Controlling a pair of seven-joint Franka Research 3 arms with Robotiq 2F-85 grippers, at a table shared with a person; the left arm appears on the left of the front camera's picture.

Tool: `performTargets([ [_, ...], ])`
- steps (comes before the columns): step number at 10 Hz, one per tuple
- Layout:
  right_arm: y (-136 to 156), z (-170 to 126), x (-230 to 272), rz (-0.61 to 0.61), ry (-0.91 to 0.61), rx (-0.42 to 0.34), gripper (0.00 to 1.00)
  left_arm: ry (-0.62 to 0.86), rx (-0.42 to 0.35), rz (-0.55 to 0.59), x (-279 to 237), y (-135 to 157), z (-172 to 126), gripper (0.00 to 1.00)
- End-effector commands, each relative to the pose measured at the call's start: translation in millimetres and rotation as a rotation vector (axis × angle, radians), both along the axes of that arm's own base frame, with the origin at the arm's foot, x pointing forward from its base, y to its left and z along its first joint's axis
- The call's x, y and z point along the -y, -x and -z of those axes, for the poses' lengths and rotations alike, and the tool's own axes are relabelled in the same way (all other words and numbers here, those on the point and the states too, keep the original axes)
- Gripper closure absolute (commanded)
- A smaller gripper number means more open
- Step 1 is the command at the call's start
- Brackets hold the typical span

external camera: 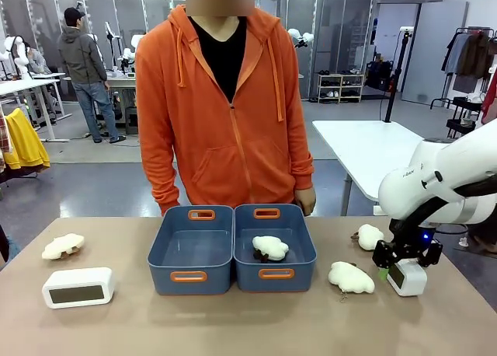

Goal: Sort the digital clocks into the basket.
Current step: Pick up the Digital clock from the table and place it into the empty Plastic storage basket.

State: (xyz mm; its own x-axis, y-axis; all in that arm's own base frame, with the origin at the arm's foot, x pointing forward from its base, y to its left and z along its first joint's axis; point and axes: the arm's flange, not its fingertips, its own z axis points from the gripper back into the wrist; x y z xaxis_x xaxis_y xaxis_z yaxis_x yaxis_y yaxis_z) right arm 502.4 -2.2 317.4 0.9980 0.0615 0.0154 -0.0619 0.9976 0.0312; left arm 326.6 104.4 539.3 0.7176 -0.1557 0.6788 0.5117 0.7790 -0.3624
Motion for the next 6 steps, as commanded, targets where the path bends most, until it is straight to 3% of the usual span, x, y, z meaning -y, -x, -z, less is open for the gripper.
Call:
performTargets([
  [1, -0.2, 4.8, -2.8, 0.045, 0.026, 0.023, 0.89, 0.007, 0.009, 0.021, -0.4, 0.2, 1.1, 0.0],
  [2, 0.8, 5.5, -2.9, 0.053, 0.028, 0.032, 1.0, 0.007, 0.009, 0.021, -0.4, 0.2, 1.1, 0.0],
  [5, 3.0, -5.9, 0.4, 0.042, 0.025, 0.058, 0.96, 0.007, 0.009, 0.021, -0.4, 0.2, 1.1, 0.0],
  [6, 4.8, -18.1, 2.8, 0.02, 0.007, 0.06, 1.0, 0.007, 0.009, 0.021, -0.4, 0.2, 1.1, 0.0],
])
